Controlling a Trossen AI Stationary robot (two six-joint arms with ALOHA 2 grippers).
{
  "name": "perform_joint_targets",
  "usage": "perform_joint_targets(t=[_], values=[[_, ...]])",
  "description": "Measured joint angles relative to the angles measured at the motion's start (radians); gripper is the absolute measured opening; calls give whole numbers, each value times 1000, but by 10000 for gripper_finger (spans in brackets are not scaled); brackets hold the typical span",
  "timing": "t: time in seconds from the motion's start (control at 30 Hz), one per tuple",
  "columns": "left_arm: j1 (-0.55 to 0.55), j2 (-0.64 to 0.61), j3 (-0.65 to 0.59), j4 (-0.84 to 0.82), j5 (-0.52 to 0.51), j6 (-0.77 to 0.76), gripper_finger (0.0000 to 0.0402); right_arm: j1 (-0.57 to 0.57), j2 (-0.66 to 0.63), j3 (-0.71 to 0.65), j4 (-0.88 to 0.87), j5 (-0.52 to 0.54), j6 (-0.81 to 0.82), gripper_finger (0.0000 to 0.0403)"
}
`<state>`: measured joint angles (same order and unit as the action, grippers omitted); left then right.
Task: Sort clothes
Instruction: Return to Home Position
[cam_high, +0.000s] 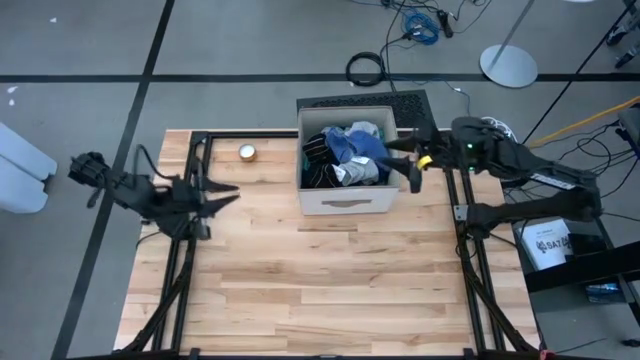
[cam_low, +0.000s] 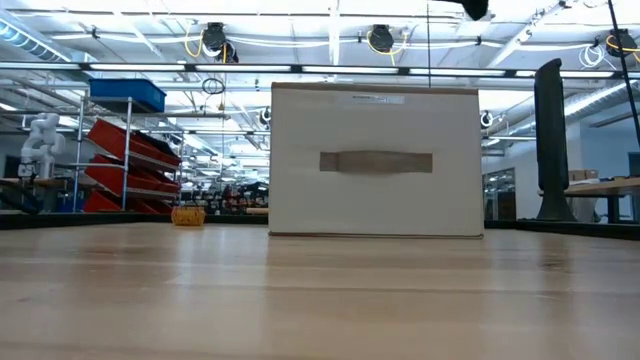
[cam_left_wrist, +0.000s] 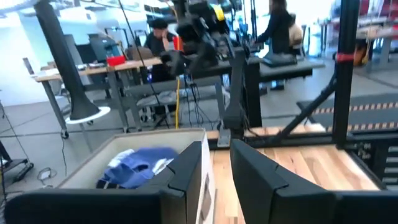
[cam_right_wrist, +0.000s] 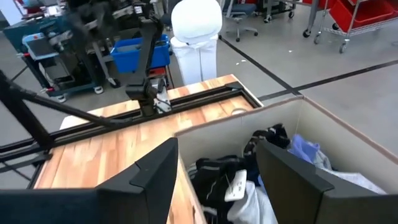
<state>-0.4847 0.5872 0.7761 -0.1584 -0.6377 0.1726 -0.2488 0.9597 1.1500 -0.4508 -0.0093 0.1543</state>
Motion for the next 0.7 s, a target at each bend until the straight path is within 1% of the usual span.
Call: perform_joint_targets(t=[0.23,0.43,0.57,0.7], values=[[0,-146,0,-114,-46,-10,95,38,-85,0,-113,7,17,206],[0,-259,0,-256,-57,-90,95,89,-137,0,-189,18,35,206],[0,-318,0,-391,-59,-194,95,144,-157,-2,-226,91,57,206],[0,-355,-8,-496,-59,-293,95,206,-195,-73,-192,165,74,206]])
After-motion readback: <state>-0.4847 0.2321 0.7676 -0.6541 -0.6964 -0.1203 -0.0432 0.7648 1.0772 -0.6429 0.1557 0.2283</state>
